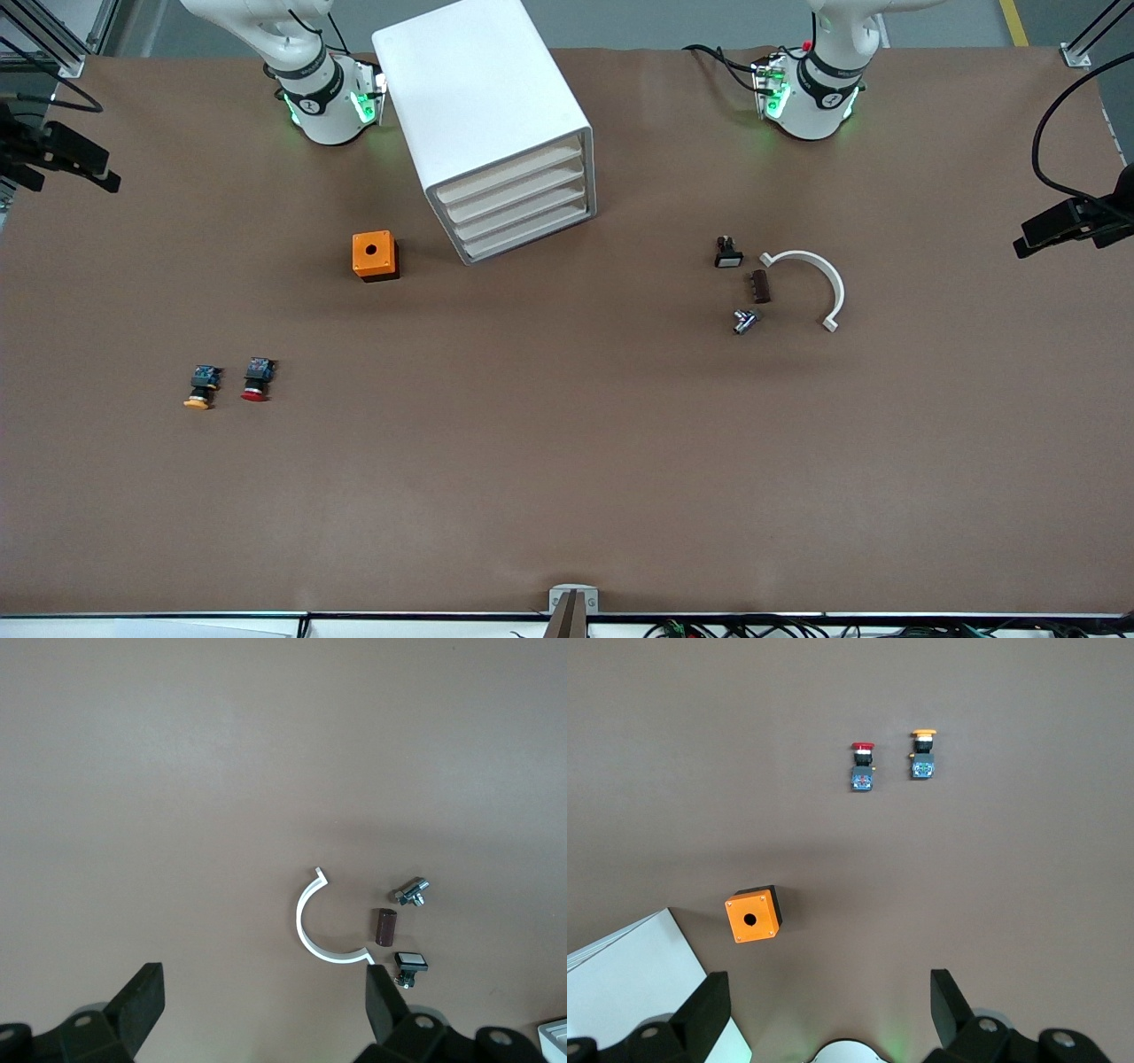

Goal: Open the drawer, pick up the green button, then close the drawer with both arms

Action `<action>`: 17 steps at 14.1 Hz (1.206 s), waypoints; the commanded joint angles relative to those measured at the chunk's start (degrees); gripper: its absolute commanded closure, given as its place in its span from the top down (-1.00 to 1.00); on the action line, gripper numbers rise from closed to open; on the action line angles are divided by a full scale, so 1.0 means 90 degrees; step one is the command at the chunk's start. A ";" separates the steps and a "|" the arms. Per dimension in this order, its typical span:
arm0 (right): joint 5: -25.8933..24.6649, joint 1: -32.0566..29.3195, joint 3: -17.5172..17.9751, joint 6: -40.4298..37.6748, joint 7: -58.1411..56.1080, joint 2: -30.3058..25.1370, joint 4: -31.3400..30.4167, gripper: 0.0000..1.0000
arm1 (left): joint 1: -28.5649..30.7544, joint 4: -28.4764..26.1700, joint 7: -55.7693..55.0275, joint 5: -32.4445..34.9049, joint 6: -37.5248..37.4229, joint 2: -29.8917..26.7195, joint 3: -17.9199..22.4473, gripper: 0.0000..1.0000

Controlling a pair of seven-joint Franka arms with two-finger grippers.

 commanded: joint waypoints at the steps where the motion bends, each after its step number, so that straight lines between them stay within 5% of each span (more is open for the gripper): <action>1: -0.0023 -0.0011 -0.0018 -0.0030 -0.0314 0.0366 0.0291 1.00 | -0.0105 0.0174 -0.0042 0.0105 -0.0051 0.0196 -0.0013 1.00; 7: -0.0149 -0.0031 -0.0018 0.0155 -0.0971 0.0484 0.0340 1.00 | -0.0202 0.0165 -0.0052 0.0105 -0.0011 0.0537 -0.0032 1.00; 12: -0.0315 -0.0031 -0.0018 0.0254 -0.0980 0.1206 0.0593 1.00 | -0.0485 0.0057 -0.0090 0.0075 -0.0138 0.0986 -0.0139 1.00; 17: -0.0403 -0.0089 -0.0018 0.0225 -0.0961 0.1304 0.0604 1.00 | -0.1421 0.0057 -0.1639 0.0085 -0.0226 0.1436 -0.0247 1.00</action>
